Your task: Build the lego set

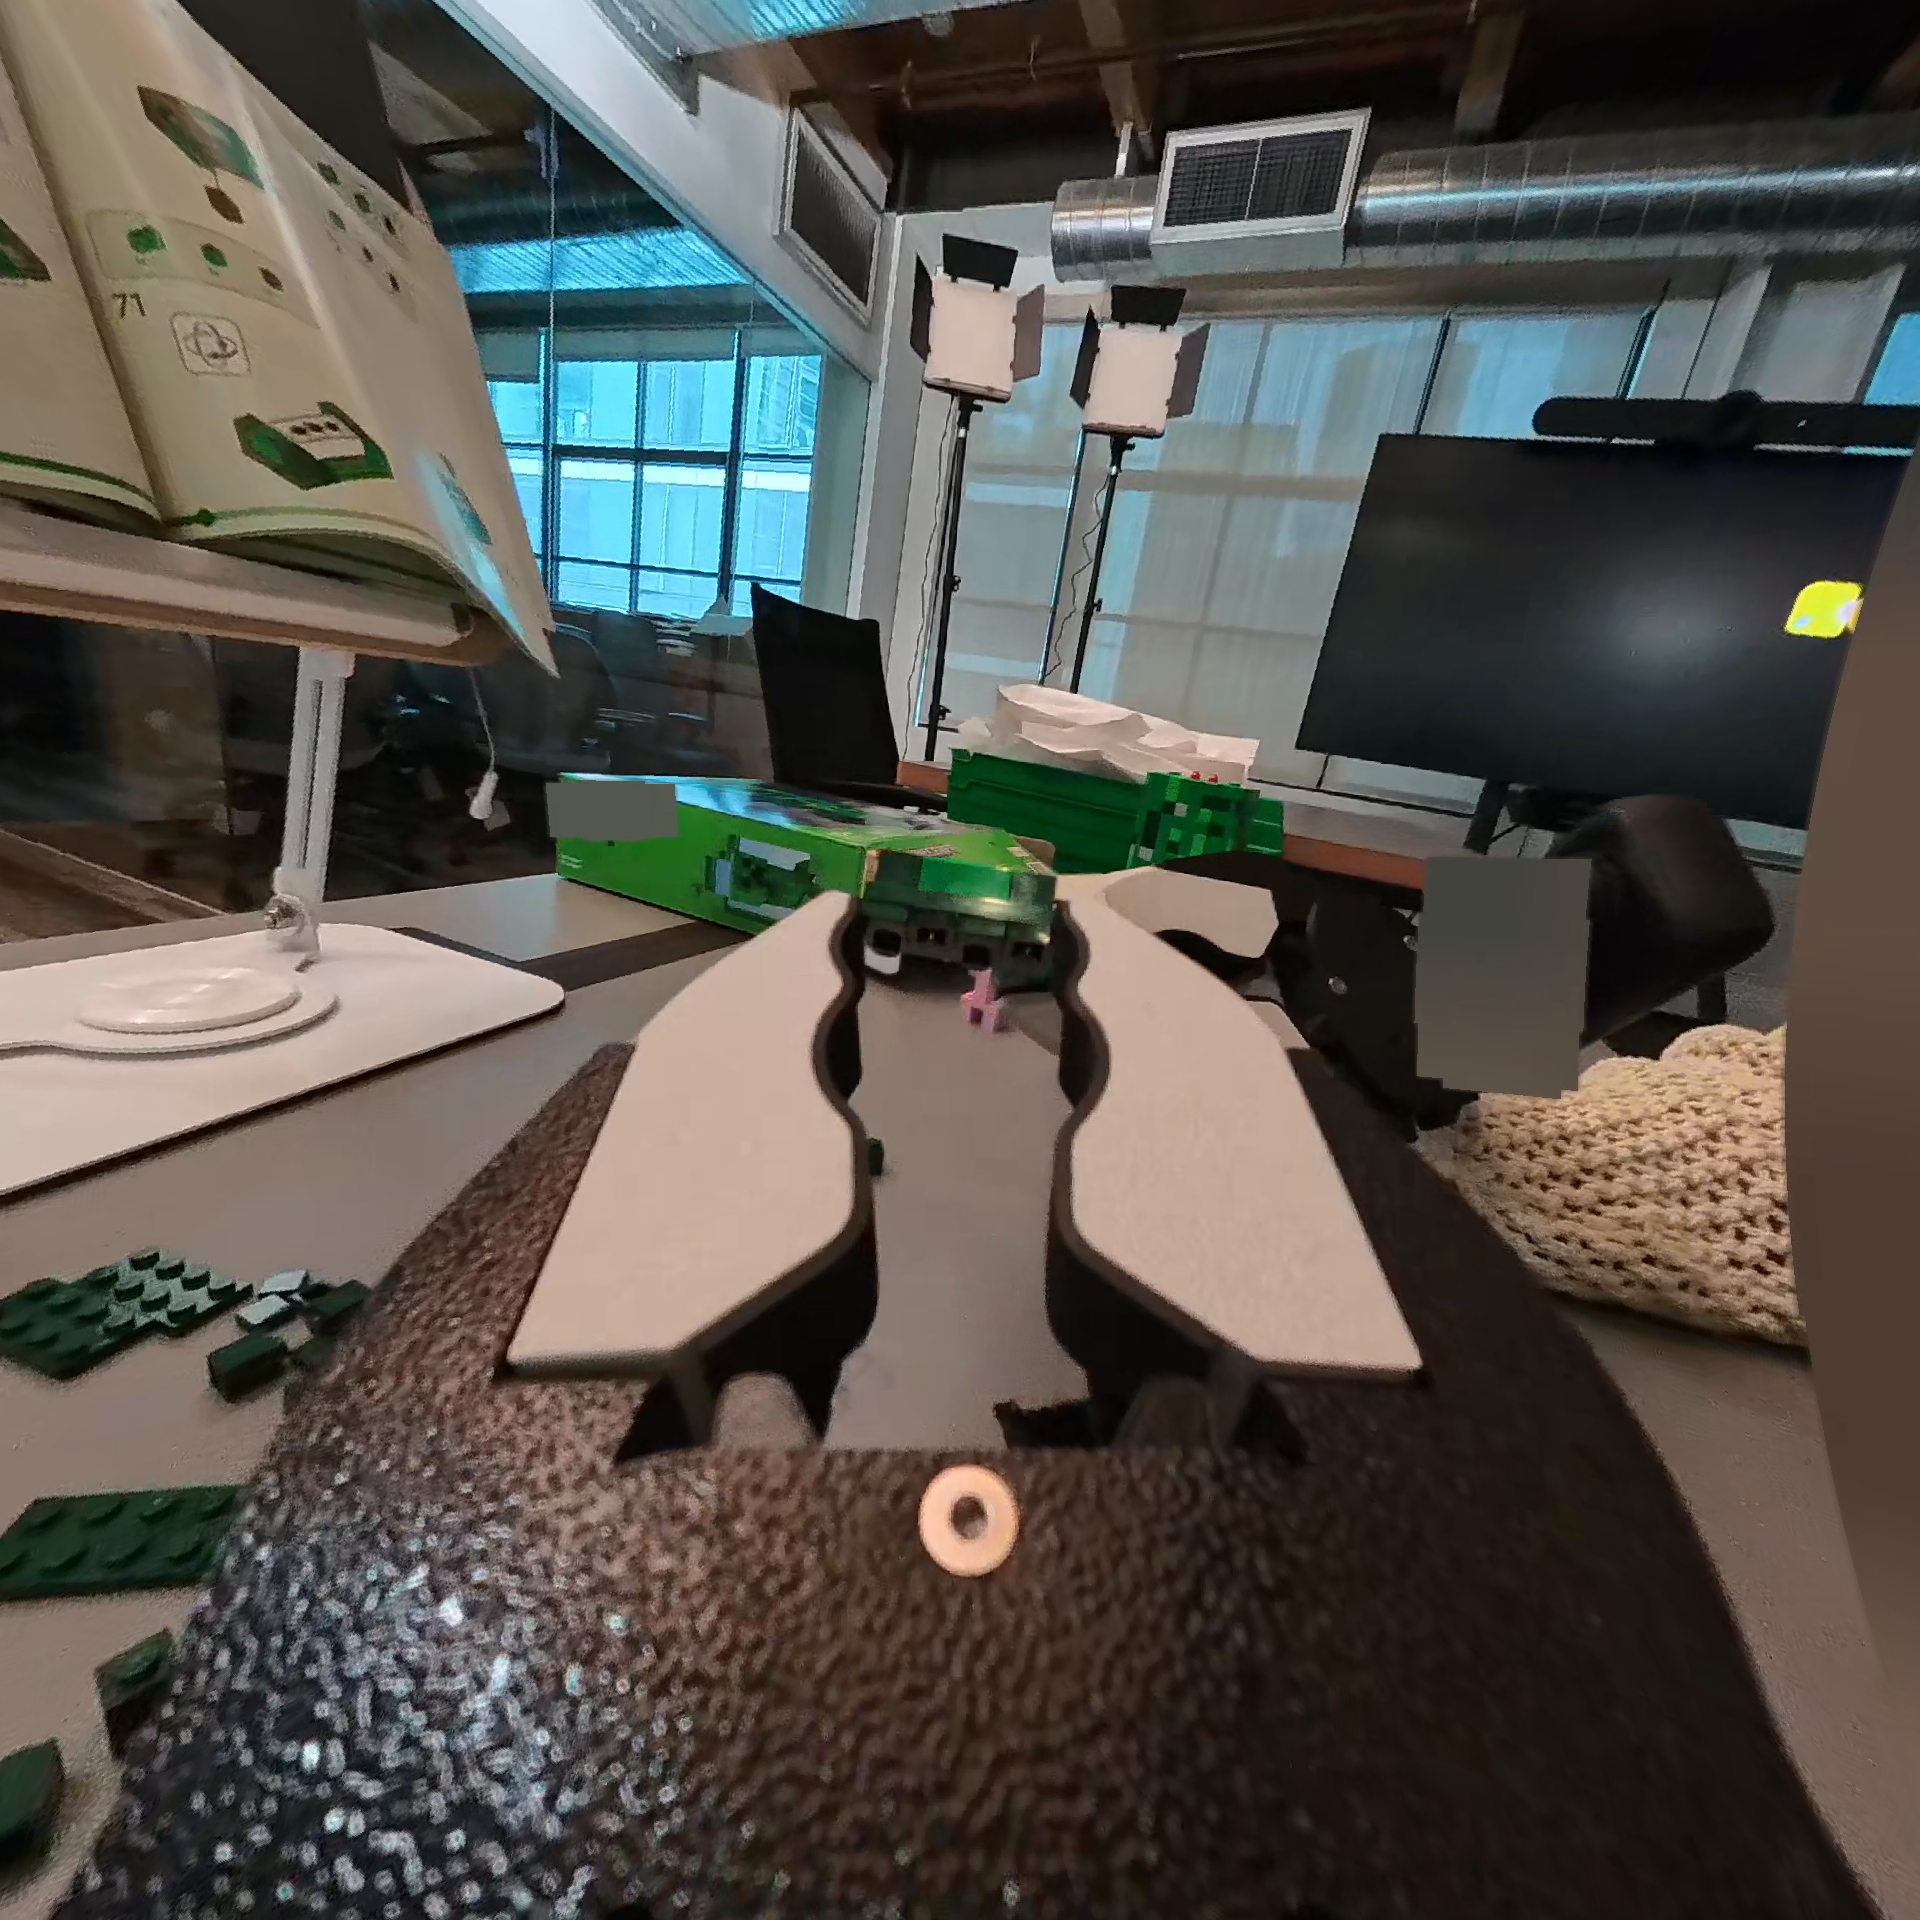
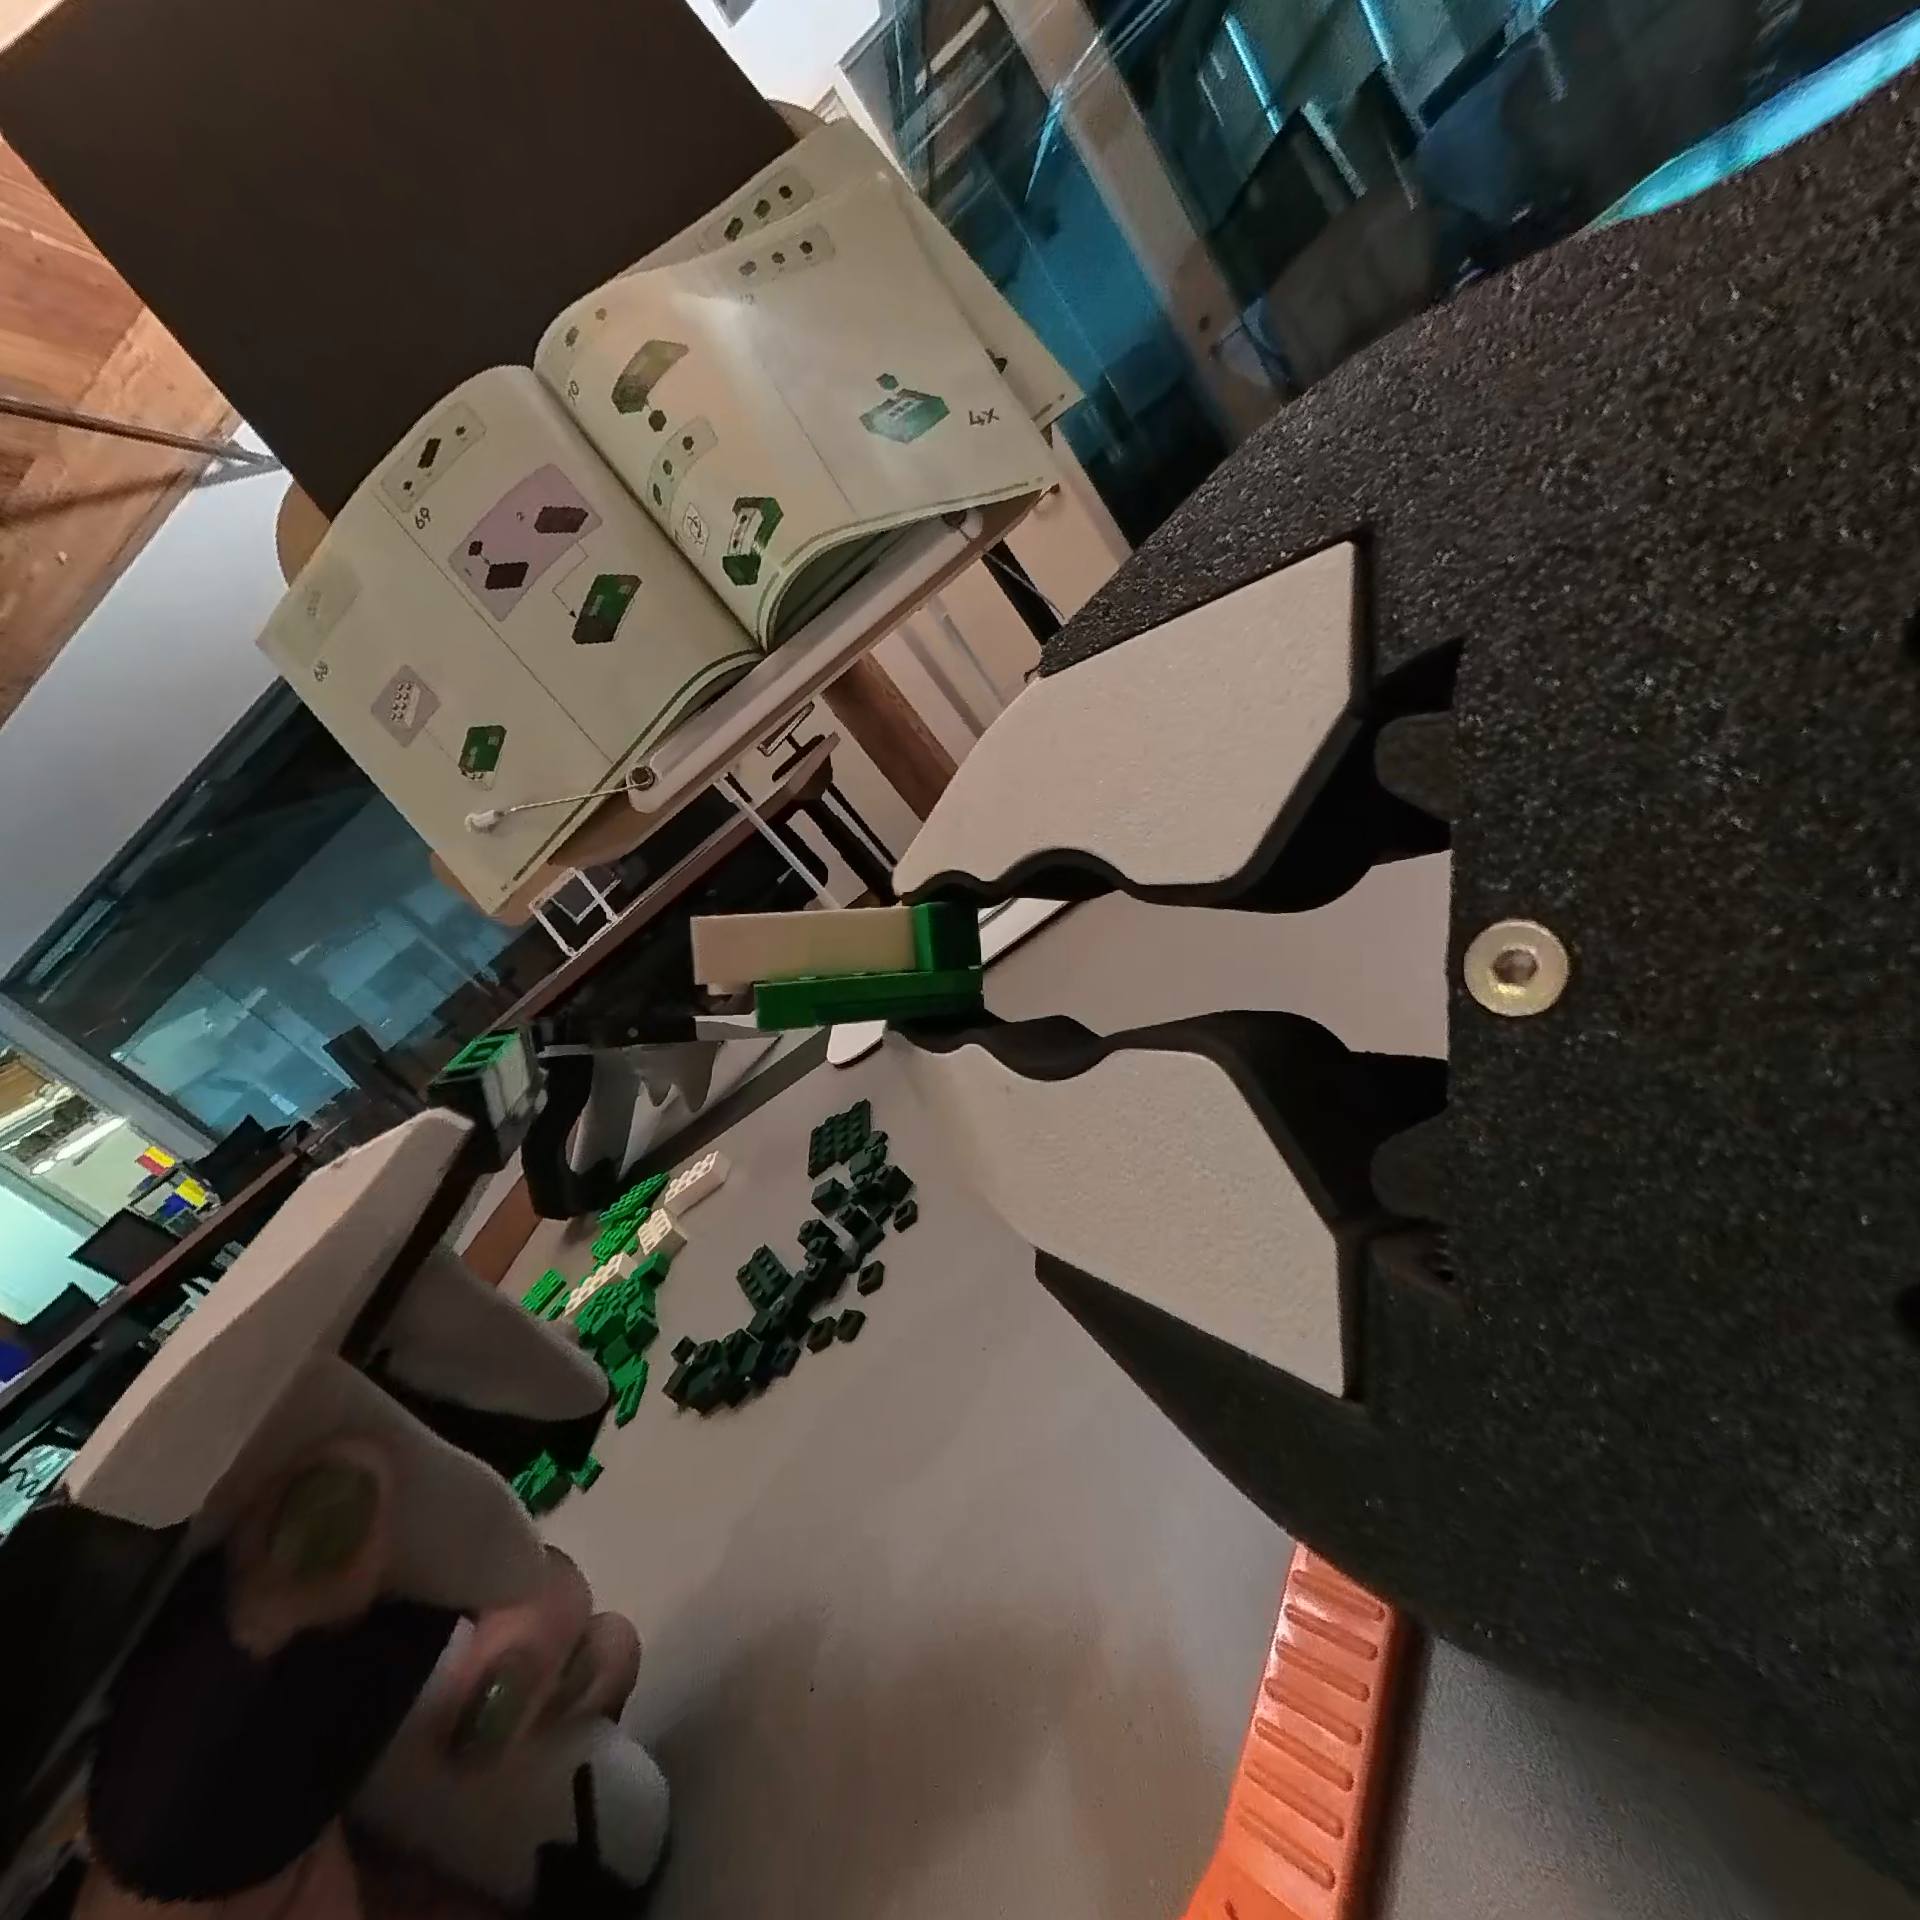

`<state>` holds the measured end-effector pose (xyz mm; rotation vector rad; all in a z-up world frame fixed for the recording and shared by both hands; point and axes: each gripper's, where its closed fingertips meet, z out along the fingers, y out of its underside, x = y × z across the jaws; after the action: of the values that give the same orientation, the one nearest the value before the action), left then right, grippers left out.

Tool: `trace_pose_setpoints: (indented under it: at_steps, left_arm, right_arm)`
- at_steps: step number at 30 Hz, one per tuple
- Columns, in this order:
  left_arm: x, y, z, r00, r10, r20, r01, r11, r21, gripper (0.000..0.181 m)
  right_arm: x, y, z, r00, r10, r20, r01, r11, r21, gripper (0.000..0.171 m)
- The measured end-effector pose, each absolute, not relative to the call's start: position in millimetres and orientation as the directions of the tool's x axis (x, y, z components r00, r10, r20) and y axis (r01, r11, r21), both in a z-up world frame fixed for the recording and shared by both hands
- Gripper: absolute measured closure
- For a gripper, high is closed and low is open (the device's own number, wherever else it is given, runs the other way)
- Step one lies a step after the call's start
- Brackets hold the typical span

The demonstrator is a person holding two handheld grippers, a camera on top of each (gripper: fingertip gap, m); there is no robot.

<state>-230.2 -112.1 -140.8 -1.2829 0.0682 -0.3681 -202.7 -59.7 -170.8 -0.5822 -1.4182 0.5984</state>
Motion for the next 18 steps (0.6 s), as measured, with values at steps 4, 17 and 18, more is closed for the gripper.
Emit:
trace_pose_setpoints:
  at_steps: [4,17,18]
  left_arm:
    - [-228.2,-114.1,-139.6,0.936,-0.317,0.154,0.237,0.244,-0.94,0.147]
    - [-205.8,-105.4,-150.4,0.951,-0.307,0.029,0.084,0.168,-0.982,0.147]
    - [-204.9,-104.8,-151.1,0.954,-0.3,0.016,0.068,0.165,-0.984,0.147]
  right_arm:
    - [-202.1,-62.3,-170.4,0.052,0.69,0.722,-0.048,0.724,-0.689,0.154]
    - [-201.6,-70.7,-173.7,0.027,0.66,0.751,-0.058,0.751,-0.658,0.154]
    - [-201.6,-70.6,-173.7,0.026,0.661,0.75,-0.058,0.75,-0.659,0.154]
